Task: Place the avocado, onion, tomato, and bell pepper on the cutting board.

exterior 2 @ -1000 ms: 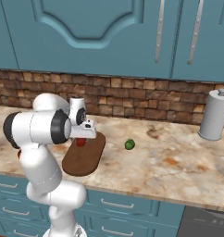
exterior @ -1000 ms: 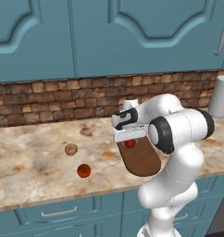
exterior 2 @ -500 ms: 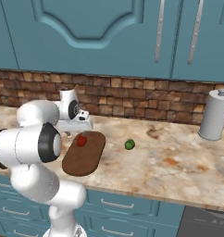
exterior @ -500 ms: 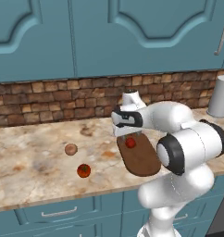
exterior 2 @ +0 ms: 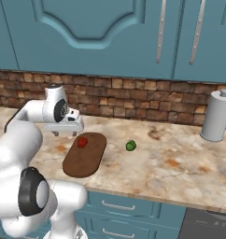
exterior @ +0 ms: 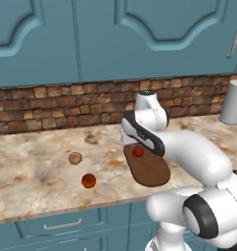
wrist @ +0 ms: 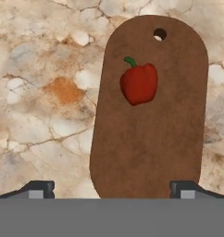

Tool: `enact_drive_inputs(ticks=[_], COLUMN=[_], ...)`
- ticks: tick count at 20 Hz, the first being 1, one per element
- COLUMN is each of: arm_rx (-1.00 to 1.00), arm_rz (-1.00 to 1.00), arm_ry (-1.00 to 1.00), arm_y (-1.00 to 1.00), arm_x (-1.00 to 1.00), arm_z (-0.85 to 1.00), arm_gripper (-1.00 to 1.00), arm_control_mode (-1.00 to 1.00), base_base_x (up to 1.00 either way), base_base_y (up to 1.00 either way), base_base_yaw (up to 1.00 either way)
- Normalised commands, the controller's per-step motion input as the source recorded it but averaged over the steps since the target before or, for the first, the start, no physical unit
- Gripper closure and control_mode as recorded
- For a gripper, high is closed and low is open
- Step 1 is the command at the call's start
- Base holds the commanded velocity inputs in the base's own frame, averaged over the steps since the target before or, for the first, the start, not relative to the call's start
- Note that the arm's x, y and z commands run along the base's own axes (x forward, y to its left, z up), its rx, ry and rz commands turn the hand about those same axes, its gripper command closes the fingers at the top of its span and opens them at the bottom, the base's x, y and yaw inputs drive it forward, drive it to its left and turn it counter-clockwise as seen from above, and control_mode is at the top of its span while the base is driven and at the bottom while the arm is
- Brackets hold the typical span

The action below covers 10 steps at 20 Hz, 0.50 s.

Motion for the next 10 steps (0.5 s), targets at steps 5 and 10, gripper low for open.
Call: enact_drive_inputs(ticks=[5, 10], arm_rx=[-0.02, -0.12], arm_rz=[0.11, 0.10], arm_ry=[-0.19, -0.07], arm_y=[0.71, 0.98], arm_x=[-0.85, -0.57], arm_z=[0.25, 0.00], arm_gripper=[-1.00, -1.00], arm_control_mode=[-1.00, -1.00], base_base_x=[0.00, 0.00], base_base_y=[0.00, 0.00], base_base_yaw=[0.00, 0.00])
